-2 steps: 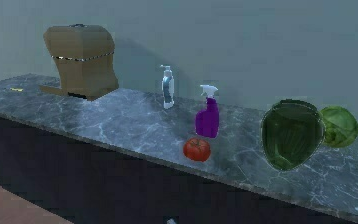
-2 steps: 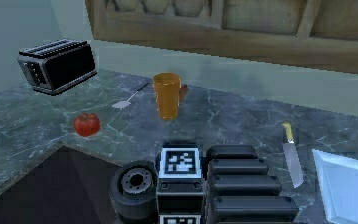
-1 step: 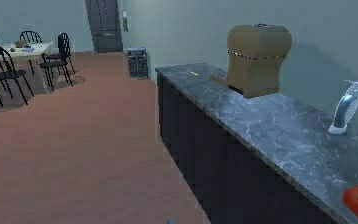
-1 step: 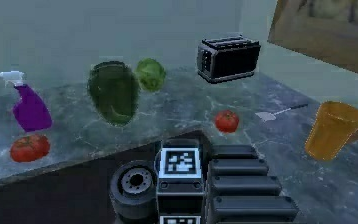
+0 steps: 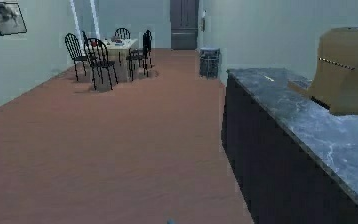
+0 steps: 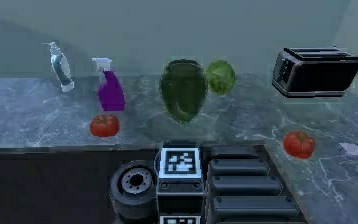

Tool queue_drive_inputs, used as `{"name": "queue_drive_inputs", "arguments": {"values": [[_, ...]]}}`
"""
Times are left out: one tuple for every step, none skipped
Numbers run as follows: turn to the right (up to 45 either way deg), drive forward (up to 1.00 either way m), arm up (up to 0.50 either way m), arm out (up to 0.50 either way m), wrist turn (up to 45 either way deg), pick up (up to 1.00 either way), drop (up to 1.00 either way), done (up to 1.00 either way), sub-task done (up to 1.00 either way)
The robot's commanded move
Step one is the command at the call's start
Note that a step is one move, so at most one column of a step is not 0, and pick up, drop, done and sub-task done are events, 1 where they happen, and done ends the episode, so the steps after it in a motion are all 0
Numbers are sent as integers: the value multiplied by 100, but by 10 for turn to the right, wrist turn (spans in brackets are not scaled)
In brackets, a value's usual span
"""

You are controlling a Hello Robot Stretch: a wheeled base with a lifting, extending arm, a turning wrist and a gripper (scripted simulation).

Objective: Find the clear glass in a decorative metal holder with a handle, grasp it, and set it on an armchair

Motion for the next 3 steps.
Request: {"name": "queue_drive_inputs", "arguments": {"values": [[0, 100, 0, 0, 0, 0, 0, 0, 0], [-30, 0, 0, 0, 0, 0, 0, 0, 0], [0, 100, 0, 0, 0, 0, 0, 0, 0]]}}
